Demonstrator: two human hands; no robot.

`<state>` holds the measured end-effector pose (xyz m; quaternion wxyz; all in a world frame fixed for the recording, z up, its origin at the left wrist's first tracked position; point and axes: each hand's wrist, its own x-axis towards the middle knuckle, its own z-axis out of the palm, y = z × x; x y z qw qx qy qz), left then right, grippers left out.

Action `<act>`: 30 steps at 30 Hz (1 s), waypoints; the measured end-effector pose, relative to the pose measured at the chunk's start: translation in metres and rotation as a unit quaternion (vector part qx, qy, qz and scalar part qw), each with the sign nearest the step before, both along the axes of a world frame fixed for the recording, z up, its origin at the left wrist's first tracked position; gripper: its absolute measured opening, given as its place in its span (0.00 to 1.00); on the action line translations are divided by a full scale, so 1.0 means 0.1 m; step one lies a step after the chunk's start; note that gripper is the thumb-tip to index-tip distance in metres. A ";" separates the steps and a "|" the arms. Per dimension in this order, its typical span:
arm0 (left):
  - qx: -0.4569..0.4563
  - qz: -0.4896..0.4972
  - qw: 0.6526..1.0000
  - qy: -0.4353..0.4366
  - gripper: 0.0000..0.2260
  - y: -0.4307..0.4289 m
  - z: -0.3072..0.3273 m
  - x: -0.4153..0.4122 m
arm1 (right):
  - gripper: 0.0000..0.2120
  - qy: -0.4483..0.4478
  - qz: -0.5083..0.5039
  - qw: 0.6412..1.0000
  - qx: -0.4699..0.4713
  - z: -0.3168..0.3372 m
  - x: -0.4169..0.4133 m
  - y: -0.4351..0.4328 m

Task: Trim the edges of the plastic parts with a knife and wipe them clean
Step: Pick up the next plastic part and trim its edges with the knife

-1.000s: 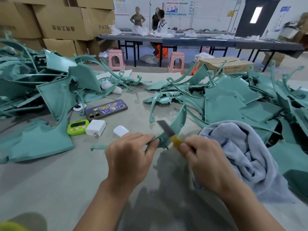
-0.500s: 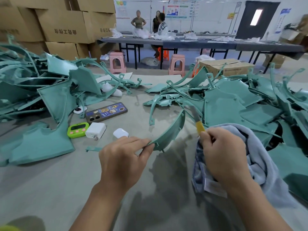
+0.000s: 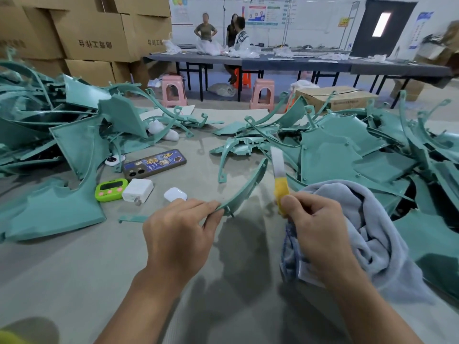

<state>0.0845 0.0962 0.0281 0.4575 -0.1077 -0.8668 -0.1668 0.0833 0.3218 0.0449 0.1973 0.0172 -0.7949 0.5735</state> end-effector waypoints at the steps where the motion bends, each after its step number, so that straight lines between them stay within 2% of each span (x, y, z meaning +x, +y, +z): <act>1: -0.007 -0.011 1.000 0.000 0.08 0.02 0.01 0.01 | 0.09 -0.063 0.064 0.990 -0.107 -0.01 0.00 -0.03; 3: -0.029 -0.046 0.999 -0.002 0.07 0.11 0.03 0.05 | 0.12 -0.173 0.158 0.945 -0.227 -0.04 0.00 -0.05; 6: -0.055 -0.080 0.995 -0.021 0.04 0.26 0.07 0.12 | 0.14 -0.211 0.187 0.910 -0.305 -0.02 -0.03 -0.02; 7: -0.053 -0.089 0.994 -0.044 0.06 0.29 0.08 0.12 | 0.14 -0.207 0.180 0.913 -0.302 -0.02 -0.04 -0.01; 9: -0.062 -0.095 0.983 -0.141 0.22 0.37 0.05 0.15 | 0.15 -0.186 0.159 0.931 -0.271 -0.04 -0.06 0.00; 11: -0.076 -0.118 0.949 -0.284 0.39 0.46 -0.05 0.23 | 0.10 -0.149 0.139 0.944 -0.259 -0.08 -0.08 -0.03; 12: -0.059 -0.140 0.923 -0.354 0.42 0.49 -0.10 0.27 | 0.08 -0.135 0.130 0.947 -0.261 -0.08 -0.09 -0.06; 14: -0.007 -0.181 0.882 -0.434 0.42 0.51 -0.15 0.28 | 0.11 -0.127 0.113 0.947 -0.274 -0.08 -0.10 -0.11; 16: 0.081 -0.232 0.859 -0.448 0.36 0.48 -0.09 0.23 | 0.13 -0.130 0.107 0.941 -0.294 -0.08 -0.09 -0.12; 19: 0.313 -0.274 0.783 -0.463 0.20 0.44 0.08 0.14 | 0.10 -0.130 0.128 0.939 -0.292 -0.06 -0.05 -0.12; 21: 0.442 -0.244 0.730 -0.462 0.16 0.41 0.14 0.12 | 0.07 -0.127 0.165 0.939 -0.275 -0.04 0.00 -0.12; 24: 0.563 -0.242 0.646 -0.455 0.18 0.34 0.18 0.11 | 0.13 -0.103 0.221 0.941 -0.234 -0.03 0.04 -0.14; 26: 0.637 -0.270 0.562 -0.454 0.21 0.29 0.19 0.10 | 0.14 -0.092 0.234 0.941 -0.227 -0.04 0.05 -0.18; 28: 0.688 -0.289 0.482 -0.459 0.25 0.25 0.19 0.08 | 0.09 -0.089 0.208 0.946 -0.232 -0.05 0.05 -0.21; 29: 0.695 -0.289 0.467 -0.463 0.27 0.23 0.19 0.07 | 0.06 -0.087 0.190 0.952 -0.223 -0.05 0.05 -0.20; 30: 0.691 -0.284 0.470 -0.470 0.28 0.21 0.20 0.06 | 0.08 -0.088 0.174 0.960 -0.202 -0.05 0.04 -0.19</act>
